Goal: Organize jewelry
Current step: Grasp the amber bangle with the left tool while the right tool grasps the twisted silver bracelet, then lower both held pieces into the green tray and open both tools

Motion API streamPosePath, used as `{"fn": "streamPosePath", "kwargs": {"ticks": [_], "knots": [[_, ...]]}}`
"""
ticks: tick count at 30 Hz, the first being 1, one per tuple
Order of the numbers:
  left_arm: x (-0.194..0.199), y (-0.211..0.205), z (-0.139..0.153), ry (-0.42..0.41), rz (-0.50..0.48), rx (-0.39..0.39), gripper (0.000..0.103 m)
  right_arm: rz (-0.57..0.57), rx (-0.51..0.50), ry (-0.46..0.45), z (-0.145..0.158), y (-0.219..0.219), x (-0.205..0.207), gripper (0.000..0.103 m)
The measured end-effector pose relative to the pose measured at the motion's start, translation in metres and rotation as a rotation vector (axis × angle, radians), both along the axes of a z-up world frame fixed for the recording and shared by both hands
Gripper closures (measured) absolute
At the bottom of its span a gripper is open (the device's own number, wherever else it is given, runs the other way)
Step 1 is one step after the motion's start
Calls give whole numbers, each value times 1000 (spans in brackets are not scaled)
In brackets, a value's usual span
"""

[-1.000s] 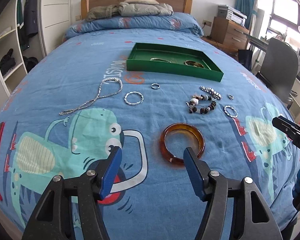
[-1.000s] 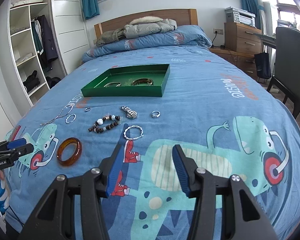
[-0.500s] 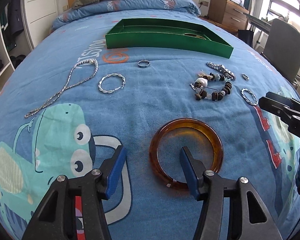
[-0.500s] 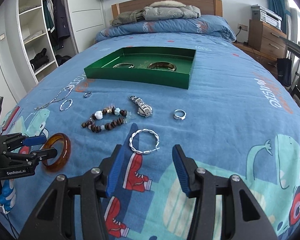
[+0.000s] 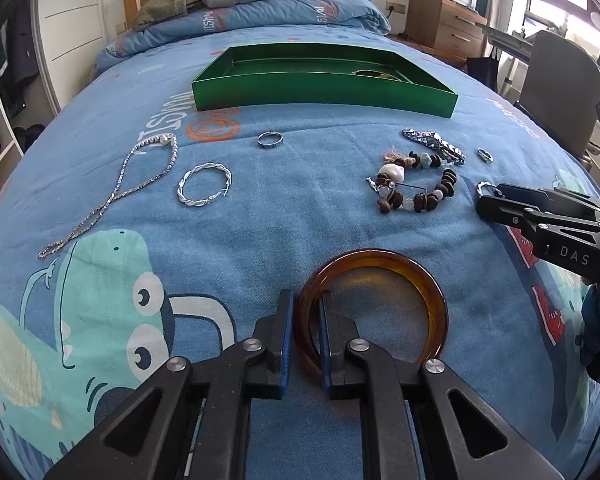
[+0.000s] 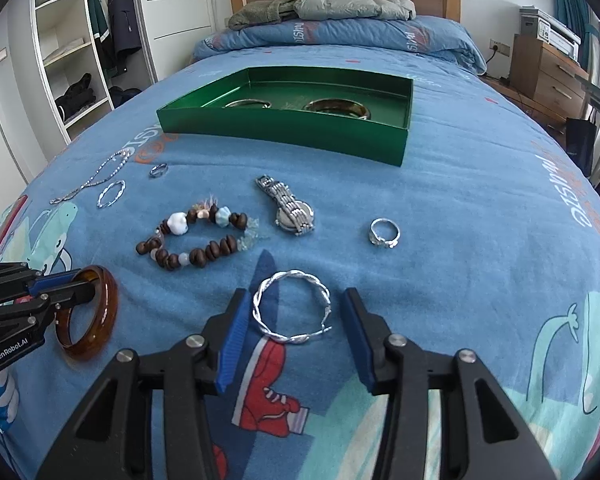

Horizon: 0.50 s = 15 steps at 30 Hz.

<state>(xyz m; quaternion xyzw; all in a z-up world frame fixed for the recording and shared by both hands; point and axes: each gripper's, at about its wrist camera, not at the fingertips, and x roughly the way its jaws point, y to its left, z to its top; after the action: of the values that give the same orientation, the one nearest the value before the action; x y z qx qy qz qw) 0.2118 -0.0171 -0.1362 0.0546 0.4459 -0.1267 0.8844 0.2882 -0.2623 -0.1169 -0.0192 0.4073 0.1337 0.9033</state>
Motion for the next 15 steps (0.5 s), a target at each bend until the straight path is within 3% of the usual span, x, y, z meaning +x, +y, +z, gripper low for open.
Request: {"fn": "streamPosePath", "kwargs": {"ticks": [8, 15], "knots": [[-3, 4, 17, -26, 14, -7, 93, -4, 17, -29, 14, -5, -14, 66], [14, 5, 54, -90, 8, -26, 93, -38, 41, -124, 58, -24, -19, 66]]}}
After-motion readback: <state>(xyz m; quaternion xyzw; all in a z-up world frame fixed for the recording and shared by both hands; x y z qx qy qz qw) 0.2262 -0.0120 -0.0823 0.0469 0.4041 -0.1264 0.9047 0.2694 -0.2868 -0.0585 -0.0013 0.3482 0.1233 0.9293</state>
